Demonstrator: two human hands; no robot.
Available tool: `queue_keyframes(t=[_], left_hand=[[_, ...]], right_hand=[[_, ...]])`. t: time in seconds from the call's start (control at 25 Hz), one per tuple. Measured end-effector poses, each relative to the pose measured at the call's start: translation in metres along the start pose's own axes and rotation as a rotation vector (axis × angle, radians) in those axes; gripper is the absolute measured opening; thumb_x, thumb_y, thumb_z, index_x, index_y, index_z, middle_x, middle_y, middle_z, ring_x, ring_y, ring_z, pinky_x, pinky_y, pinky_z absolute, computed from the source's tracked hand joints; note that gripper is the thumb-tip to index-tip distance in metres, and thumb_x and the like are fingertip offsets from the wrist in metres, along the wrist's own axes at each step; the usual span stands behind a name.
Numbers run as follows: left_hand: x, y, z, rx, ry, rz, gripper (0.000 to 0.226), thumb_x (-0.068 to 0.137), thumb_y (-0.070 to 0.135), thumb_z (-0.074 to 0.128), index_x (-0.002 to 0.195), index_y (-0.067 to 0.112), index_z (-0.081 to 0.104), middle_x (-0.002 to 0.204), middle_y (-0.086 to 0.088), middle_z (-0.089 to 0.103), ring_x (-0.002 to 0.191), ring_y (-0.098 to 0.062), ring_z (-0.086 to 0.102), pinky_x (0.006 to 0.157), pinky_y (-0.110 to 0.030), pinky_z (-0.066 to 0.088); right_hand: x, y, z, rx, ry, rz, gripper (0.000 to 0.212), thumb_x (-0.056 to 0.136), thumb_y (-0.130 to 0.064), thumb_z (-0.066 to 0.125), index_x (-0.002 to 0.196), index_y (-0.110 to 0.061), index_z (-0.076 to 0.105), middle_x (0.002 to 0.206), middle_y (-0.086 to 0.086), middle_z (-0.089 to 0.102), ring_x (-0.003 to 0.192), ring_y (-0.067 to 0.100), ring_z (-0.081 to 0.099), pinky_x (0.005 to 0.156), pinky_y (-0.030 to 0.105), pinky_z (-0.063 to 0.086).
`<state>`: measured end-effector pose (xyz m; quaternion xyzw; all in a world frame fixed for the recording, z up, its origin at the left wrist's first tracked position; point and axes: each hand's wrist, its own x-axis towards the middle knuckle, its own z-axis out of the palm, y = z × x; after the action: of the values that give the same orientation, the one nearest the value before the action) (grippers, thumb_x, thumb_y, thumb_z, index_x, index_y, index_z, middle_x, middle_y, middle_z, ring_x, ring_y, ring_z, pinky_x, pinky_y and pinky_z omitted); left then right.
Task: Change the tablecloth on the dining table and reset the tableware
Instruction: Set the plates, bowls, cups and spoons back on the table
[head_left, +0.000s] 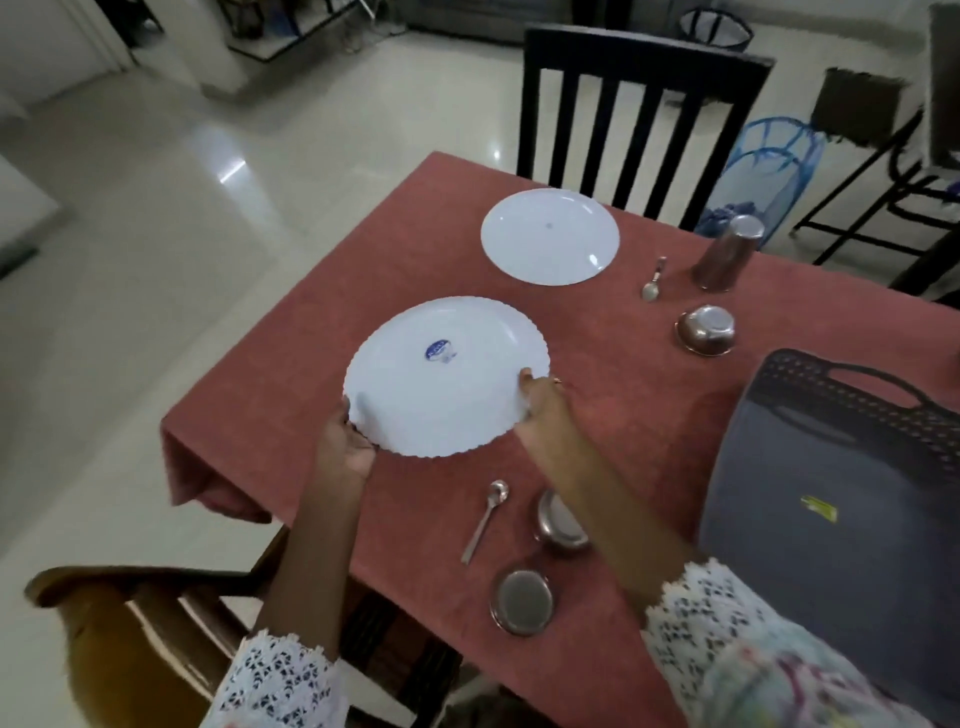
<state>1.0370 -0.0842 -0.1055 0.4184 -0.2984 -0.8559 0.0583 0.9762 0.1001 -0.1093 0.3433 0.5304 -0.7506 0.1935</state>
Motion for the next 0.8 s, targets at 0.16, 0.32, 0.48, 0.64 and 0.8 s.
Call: queue_keyframes(t=[0.16,0.32,0.48,0.64,0.8], left_hand=[[0.015,0.011,-0.049,0.042,0.187,-0.015,0.034,0.097,0.011,0.046,0.129,0.002,0.050,0.136,-0.006,0.050,0.123,-0.019,0.051,0.090,-0.026,0.043],[0.029,0.024,-0.075,0.141,0.248,0.014,0.039,0.097,0.015,0.048,0.134,0.001,0.046,0.139,-0.011,0.048,0.124,-0.022,0.048,0.094,-0.025,0.039],[0.049,0.030,-0.089,0.344,0.383,0.137,0.045,0.091,0.013,0.057,0.134,0.004,0.047,0.136,-0.005,0.048,0.112,-0.023,0.049,0.088,-0.024,0.037],[0.054,0.018,-0.095,0.532,0.318,0.286,0.049,0.087,0.006,0.059,0.134,0.008,0.046,0.132,-0.006,0.049,0.125,-0.023,0.045,0.101,-0.032,0.037],[0.031,-0.036,-0.081,1.085,0.105,0.527,0.051,0.091,0.013,0.060,0.139,0.013,0.045,0.149,-0.007,0.036,0.142,-0.023,0.025,0.117,-0.038,0.020]], right_hand=[[-0.003,0.051,0.043,0.086,-0.005,0.062,0.033,0.093,-0.008,0.053,0.126,-0.008,0.048,0.118,0.007,0.058,0.096,0.024,0.057,0.084,0.036,0.050],[-0.001,0.077,0.041,-0.076,-0.097,0.156,0.038,0.089,-0.004,0.059,0.125,-0.007,0.048,0.126,0.009,0.057,0.110,0.027,0.057,0.086,0.039,0.051],[0.001,0.085,0.033,-0.329,-0.253,0.242,0.040,0.087,0.002,0.060,0.126,-0.004,0.051,0.129,0.011,0.056,0.106,0.023,0.056,0.086,0.031,0.049],[-0.009,0.082,0.036,-0.560,-0.277,0.238,0.015,0.092,0.002,0.049,0.104,-0.004,0.057,0.113,0.012,0.060,0.097,0.023,0.059,0.083,0.030,0.051],[-0.009,0.059,0.018,-0.631,-0.277,0.017,0.017,0.091,0.003,0.044,0.084,0.000,0.059,0.074,0.008,0.063,0.065,0.020,0.063,0.058,0.022,0.050]])
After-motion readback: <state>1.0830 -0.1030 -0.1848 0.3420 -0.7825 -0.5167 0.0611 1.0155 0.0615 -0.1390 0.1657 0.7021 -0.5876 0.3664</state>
